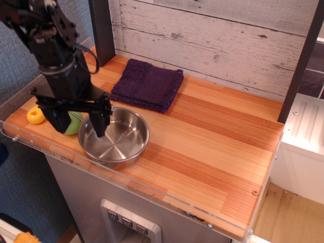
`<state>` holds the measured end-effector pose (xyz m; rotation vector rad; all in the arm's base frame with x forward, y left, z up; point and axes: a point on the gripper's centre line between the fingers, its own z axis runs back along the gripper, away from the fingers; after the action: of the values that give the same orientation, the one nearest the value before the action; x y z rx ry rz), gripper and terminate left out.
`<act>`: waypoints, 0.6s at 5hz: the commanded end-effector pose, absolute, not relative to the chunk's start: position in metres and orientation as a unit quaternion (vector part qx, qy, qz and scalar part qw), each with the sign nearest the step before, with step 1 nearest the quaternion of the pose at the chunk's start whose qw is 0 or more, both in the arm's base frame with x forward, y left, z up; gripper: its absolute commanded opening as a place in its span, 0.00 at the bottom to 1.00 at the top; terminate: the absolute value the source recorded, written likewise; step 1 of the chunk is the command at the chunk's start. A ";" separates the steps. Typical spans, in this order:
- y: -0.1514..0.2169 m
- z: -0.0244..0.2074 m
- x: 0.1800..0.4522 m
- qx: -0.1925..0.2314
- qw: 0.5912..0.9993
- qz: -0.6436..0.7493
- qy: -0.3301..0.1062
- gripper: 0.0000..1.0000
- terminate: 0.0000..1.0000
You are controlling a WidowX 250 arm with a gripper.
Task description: Place the silver pot to the right ofg the green vegetable.
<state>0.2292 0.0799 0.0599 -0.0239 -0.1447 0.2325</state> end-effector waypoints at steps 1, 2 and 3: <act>0.073 0.107 0.245 -0.015 0.991 0.077 -0.108 1.00 0.00; 0.062 0.113 0.256 -0.009 0.994 0.013 -0.105 1.00 0.00; 0.055 0.114 0.263 0.001 0.995 -0.017 -0.101 1.00 0.00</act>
<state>0.2632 0.0555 0.1020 -0.0113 -0.1672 -0.0353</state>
